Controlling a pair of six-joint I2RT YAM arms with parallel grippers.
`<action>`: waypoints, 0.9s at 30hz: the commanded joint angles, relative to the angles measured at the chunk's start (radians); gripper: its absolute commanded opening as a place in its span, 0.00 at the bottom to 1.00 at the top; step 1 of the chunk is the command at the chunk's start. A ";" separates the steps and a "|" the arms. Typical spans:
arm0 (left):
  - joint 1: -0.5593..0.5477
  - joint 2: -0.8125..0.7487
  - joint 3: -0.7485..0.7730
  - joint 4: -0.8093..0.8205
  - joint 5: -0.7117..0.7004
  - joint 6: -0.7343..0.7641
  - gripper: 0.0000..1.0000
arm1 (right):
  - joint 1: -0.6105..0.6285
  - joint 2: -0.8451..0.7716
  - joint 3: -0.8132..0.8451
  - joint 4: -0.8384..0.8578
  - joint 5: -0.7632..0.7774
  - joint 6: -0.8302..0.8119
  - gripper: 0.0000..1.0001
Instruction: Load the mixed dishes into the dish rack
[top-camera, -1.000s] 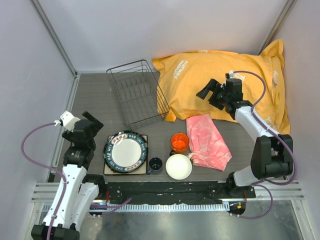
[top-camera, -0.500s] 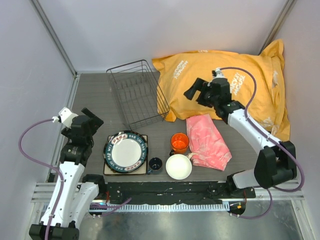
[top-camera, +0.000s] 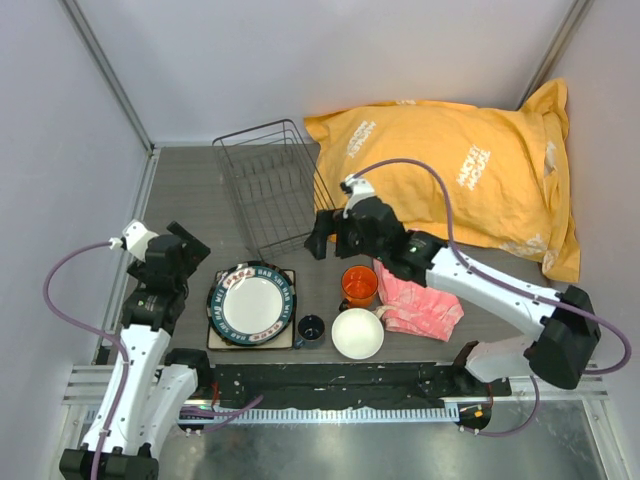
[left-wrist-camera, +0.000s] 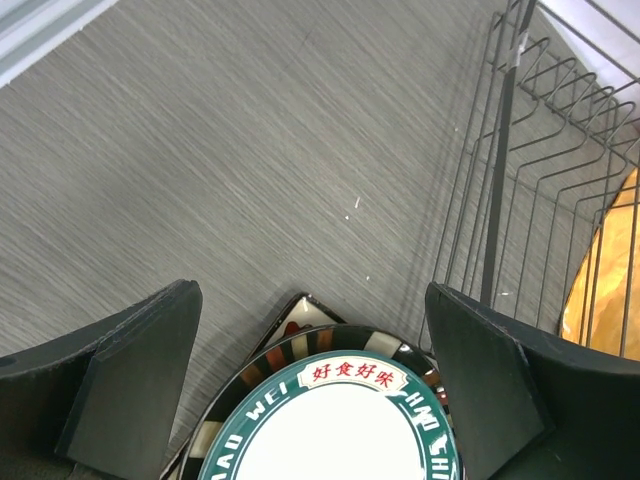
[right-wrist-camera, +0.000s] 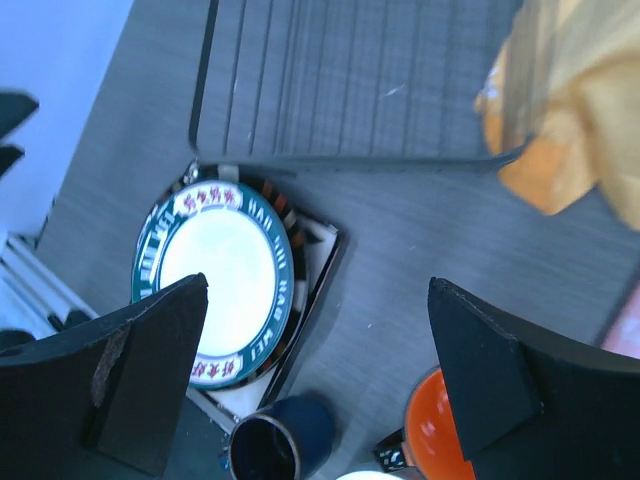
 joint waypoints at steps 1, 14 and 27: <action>0.007 0.019 -0.002 -0.010 -0.006 -0.031 1.00 | 0.104 0.082 0.050 -0.005 0.049 -0.011 0.97; 0.005 0.004 -0.042 -0.018 0.028 -0.053 1.00 | 0.204 0.377 0.097 0.101 -0.048 0.084 0.68; 0.005 -0.015 -0.060 -0.029 0.036 -0.050 1.00 | 0.222 0.447 0.083 0.166 -0.109 0.115 0.53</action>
